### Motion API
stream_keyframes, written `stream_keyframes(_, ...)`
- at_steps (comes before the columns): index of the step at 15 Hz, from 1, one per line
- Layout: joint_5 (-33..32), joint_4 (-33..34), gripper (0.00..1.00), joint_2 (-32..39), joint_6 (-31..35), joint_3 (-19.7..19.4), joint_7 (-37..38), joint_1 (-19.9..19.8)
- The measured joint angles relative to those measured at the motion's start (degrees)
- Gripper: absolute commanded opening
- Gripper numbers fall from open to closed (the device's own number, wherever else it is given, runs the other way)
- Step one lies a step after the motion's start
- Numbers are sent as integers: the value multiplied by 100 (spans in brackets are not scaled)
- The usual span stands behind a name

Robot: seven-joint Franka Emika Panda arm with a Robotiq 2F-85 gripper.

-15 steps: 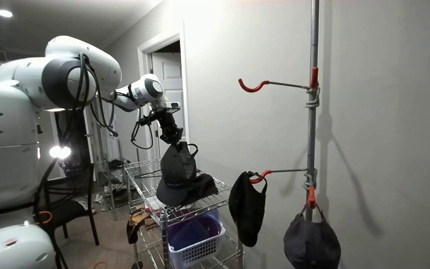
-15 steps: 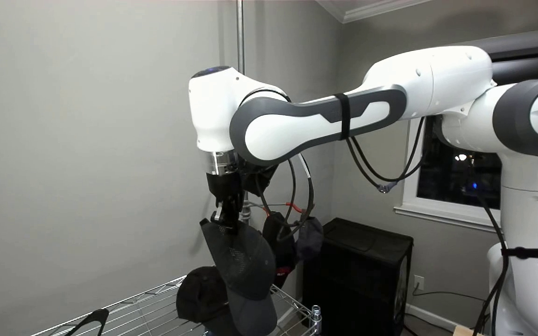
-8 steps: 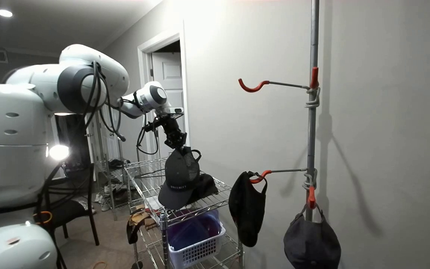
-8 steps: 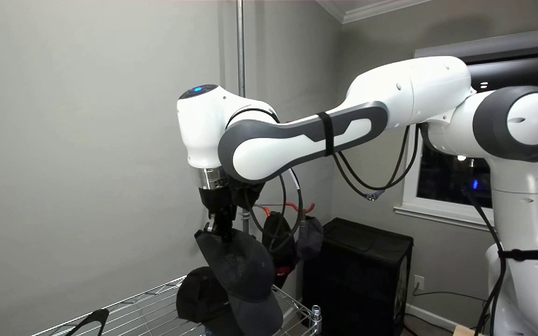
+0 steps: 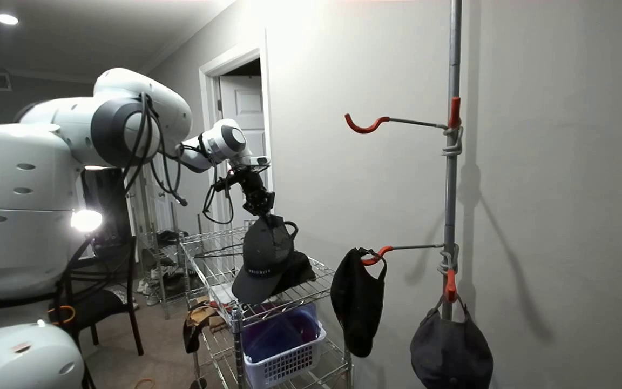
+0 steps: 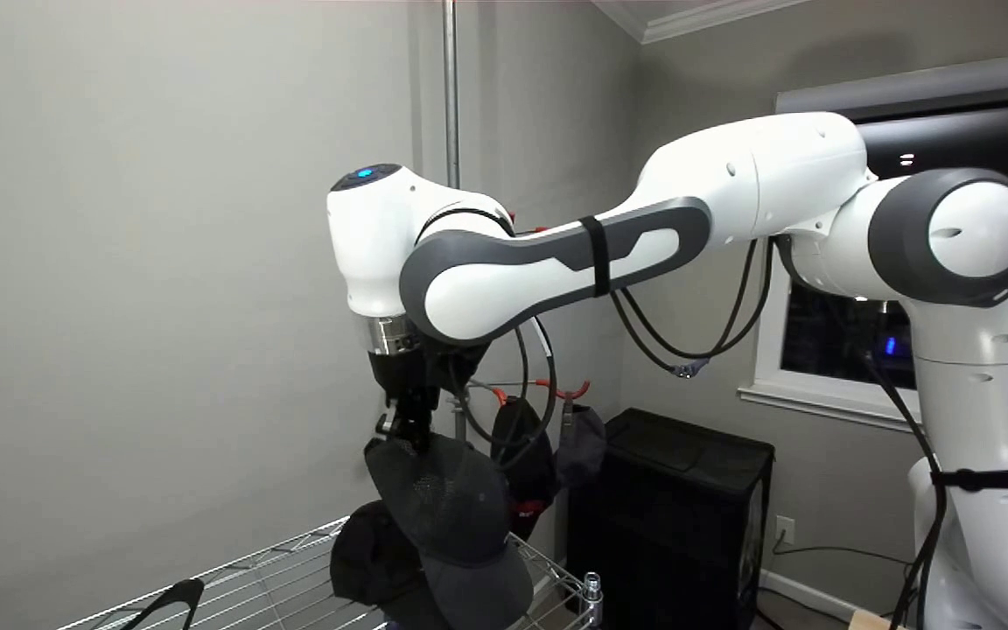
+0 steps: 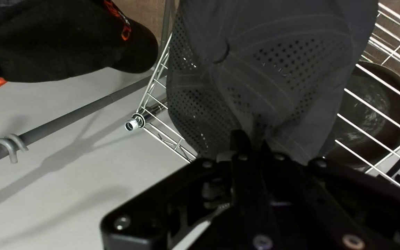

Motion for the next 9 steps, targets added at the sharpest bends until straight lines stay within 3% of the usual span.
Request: stream_keyframes(9, 5, 143, 95, 21, 0, -158, 169, 5)
